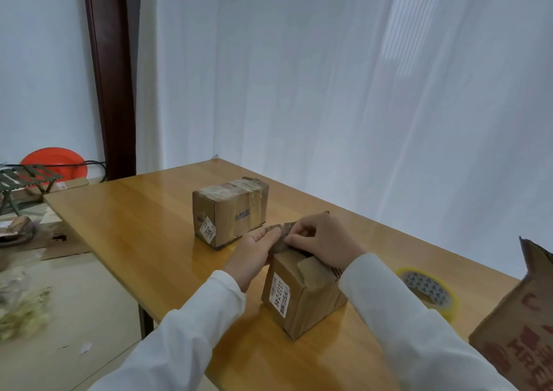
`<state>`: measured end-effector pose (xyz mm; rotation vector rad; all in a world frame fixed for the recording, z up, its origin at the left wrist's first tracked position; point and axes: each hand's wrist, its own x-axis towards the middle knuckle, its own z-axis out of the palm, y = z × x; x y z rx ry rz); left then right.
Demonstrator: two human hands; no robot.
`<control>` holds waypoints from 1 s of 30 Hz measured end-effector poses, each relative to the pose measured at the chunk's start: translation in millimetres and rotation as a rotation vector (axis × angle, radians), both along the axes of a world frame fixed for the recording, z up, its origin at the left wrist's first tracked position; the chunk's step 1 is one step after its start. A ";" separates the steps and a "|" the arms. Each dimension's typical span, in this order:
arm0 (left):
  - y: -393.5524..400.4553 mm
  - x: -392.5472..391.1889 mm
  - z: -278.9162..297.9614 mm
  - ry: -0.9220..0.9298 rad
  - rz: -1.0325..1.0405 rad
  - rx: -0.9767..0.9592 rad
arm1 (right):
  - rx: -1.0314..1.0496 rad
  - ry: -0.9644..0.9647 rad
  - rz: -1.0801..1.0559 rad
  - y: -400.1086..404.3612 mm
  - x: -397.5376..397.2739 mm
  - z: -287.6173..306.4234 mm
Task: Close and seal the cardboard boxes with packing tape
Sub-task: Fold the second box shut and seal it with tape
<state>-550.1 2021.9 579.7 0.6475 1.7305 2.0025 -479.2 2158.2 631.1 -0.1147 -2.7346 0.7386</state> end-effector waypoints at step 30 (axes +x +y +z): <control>-0.3 2.0 -4.4 -0.064 0.027 0.030 | 0.849 -0.084 0.258 -15.5 -16.2 30.4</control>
